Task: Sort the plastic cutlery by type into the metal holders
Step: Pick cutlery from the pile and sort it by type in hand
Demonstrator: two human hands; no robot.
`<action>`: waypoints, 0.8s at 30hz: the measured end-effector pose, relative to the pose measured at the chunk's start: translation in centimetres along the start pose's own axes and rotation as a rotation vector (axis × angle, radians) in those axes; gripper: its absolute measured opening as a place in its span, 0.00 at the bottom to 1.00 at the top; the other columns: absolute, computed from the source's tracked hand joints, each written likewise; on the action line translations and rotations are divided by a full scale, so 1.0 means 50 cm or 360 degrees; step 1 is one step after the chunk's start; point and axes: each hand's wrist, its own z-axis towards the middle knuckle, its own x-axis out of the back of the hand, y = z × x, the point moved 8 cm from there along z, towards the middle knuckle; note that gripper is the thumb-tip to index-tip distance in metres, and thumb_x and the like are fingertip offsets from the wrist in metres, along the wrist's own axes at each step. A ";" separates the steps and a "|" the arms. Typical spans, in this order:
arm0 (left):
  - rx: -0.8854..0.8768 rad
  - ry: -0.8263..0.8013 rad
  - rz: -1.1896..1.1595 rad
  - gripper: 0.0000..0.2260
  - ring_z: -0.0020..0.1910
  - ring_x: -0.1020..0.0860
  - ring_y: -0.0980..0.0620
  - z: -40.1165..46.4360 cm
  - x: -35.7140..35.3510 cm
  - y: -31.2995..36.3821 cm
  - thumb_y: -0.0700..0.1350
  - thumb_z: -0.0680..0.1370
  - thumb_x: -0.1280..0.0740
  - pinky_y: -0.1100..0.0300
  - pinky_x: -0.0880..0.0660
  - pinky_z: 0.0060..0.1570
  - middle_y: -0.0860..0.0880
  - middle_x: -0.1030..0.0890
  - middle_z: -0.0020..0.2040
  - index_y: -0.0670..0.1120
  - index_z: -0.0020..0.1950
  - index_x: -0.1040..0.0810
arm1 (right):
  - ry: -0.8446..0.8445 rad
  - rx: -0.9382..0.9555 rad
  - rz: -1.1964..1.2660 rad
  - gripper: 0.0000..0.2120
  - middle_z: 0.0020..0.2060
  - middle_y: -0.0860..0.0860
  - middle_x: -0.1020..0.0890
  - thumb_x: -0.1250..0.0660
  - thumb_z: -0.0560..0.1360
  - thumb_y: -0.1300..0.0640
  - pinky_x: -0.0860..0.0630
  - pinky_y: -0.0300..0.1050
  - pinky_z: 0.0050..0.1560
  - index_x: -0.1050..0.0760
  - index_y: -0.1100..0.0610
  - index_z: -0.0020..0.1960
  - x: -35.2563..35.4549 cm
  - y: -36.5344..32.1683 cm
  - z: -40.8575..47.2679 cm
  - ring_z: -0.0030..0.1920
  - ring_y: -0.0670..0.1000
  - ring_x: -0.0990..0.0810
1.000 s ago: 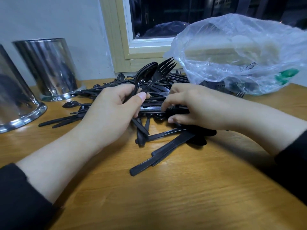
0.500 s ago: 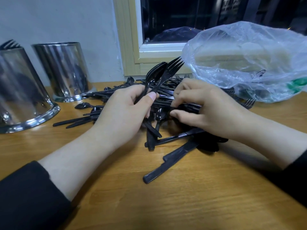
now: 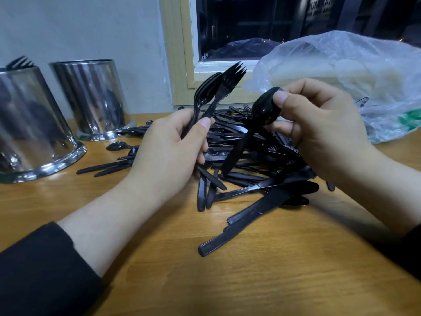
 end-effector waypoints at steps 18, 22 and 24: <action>0.0028 0.0028 0.0071 0.12 0.43 0.17 0.55 -0.003 0.001 0.004 0.48 0.84 0.36 0.51 0.20 0.53 0.53 0.15 0.41 0.48 0.44 0.17 | 0.0012 -0.0437 0.0602 0.06 0.40 0.56 0.14 0.34 0.79 0.60 0.18 0.41 0.43 0.25 0.59 0.43 -0.027 0.039 -0.009 0.40 0.54 0.14; -0.0014 -0.0123 0.0068 0.10 0.36 0.17 0.55 -0.006 -0.014 0.014 0.47 0.84 0.36 0.65 0.22 0.44 0.54 0.15 0.40 0.51 0.49 0.17 | 0.0106 -0.0541 0.0771 0.05 0.43 0.59 0.14 0.34 0.79 0.61 0.18 0.39 0.42 0.23 0.61 0.45 -0.022 0.049 -0.009 0.42 0.54 0.14; -0.0025 -0.0199 0.0104 0.09 0.28 0.22 0.58 -0.010 -0.023 0.019 0.47 0.84 0.36 0.69 0.28 0.33 0.58 0.17 0.35 0.52 0.48 0.17 | 0.0135 -0.0576 0.0802 0.05 0.43 0.58 0.15 0.33 0.79 0.61 0.18 0.39 0.42 0.22 0.60 0.46 -0.019 0.055 -0.009 0.42 0.53 0.14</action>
